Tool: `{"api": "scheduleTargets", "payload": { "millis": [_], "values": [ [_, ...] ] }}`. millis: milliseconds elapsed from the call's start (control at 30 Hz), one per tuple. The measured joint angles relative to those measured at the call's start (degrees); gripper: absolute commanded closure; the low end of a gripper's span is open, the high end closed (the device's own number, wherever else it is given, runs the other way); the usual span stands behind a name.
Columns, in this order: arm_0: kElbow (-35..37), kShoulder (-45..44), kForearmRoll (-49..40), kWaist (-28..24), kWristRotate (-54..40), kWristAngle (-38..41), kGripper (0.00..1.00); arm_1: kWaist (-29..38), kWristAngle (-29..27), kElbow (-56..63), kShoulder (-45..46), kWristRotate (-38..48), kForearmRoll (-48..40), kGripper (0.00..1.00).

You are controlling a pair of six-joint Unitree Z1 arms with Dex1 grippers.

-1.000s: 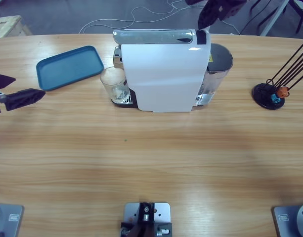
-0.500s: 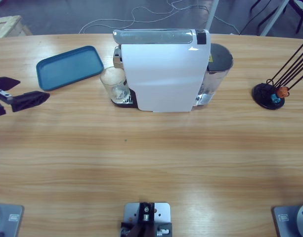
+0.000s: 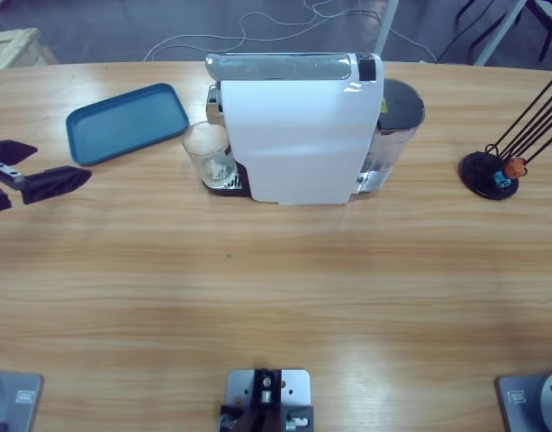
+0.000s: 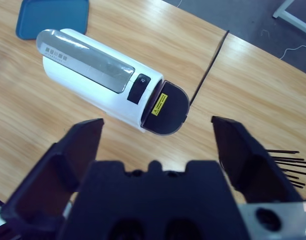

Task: Pour coffee

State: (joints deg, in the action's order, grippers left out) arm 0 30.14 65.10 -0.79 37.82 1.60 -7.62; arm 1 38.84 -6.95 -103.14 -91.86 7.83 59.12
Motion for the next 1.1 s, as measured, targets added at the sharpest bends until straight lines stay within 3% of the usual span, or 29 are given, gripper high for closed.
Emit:
{"api": "scheduleTargets", "payload": {
  "millis": [300,500,800,1100],
  "values": [
    [-0.3,0.0,1.3,0.0,0.0,0.0,0.009,0.0,2.4,2.0,0.4,0.0,-0.4,0.0],
    [-2.0,-0.1,4.0,0.0,0.0,0.0,0.009,0.1,0.4,27.6,16.8,0.0,-18.1,0.0],
    [-3.8,-2.7,6.2,0.0,-0.2,3.2,0.009,0.1,7.4,67.1,33.2,0.0,-53.2,0.0],
    [-6.8,-7.2,6.6,0.0,-0.5,5.9,0.009,0.1,8.2,77.0,38.1,0.0,-59.0,0.0]
  ]
}}
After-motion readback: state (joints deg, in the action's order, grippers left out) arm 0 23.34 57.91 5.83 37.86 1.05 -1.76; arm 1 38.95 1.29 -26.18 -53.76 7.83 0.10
